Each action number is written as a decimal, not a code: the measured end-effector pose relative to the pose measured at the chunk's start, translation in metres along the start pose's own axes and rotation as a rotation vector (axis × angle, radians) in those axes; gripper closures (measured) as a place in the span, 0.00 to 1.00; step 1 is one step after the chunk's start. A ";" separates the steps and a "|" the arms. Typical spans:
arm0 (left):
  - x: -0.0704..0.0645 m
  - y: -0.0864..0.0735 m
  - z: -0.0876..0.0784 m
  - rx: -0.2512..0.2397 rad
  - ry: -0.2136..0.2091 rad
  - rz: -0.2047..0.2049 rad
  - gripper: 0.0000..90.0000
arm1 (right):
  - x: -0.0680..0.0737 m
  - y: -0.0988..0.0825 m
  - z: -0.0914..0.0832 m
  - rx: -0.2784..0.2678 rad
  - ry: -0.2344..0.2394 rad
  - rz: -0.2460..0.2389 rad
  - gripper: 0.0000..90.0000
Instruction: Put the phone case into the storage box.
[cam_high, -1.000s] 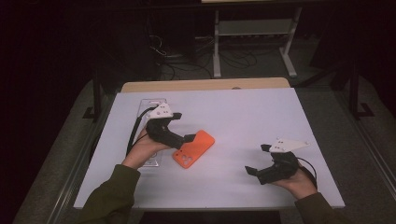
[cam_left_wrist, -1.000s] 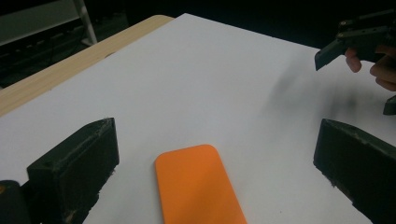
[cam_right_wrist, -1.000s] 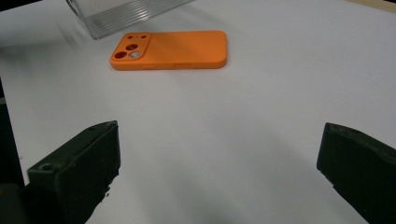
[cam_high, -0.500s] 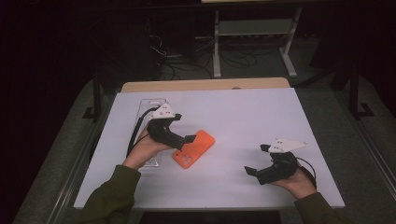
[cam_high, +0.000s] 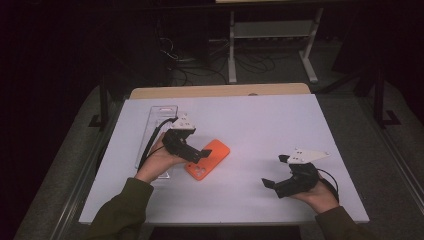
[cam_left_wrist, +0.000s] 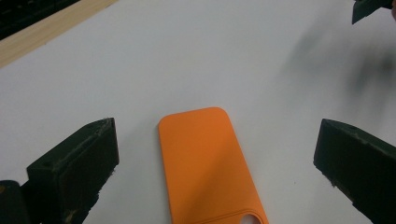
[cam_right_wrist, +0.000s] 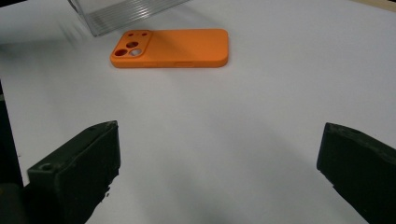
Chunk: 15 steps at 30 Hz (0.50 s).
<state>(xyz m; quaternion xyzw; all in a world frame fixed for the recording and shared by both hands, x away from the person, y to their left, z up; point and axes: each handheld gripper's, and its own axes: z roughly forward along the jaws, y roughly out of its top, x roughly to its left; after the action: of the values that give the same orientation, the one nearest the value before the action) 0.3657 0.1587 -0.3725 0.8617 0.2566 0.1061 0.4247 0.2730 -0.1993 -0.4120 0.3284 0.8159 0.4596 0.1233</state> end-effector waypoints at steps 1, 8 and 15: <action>0.000 0.000 0.000 0.000 0.000 0.000 0.00 | 0.000 0.000 0.000 0.000 0.000 -0.001 0.00; -0.004 -0.004 0.011 0.115 0.021 0.016 0.00 | 0.000 0.000 0.000 0.001 -0.001 -0.001 0.00; -0.006 -0.004 0.017 0.177 0.024 0.020 0.00 | 0.000 0.000 0.000 0.000 0.000 -0.002 0.00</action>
<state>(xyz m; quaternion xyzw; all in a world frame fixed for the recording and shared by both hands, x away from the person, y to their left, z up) 0.3660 0.1461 -0.3858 0.8971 0.2613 0.0974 0.3428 0.2733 -0.1997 -0.4122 0.3276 0.8163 0.4593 0.1240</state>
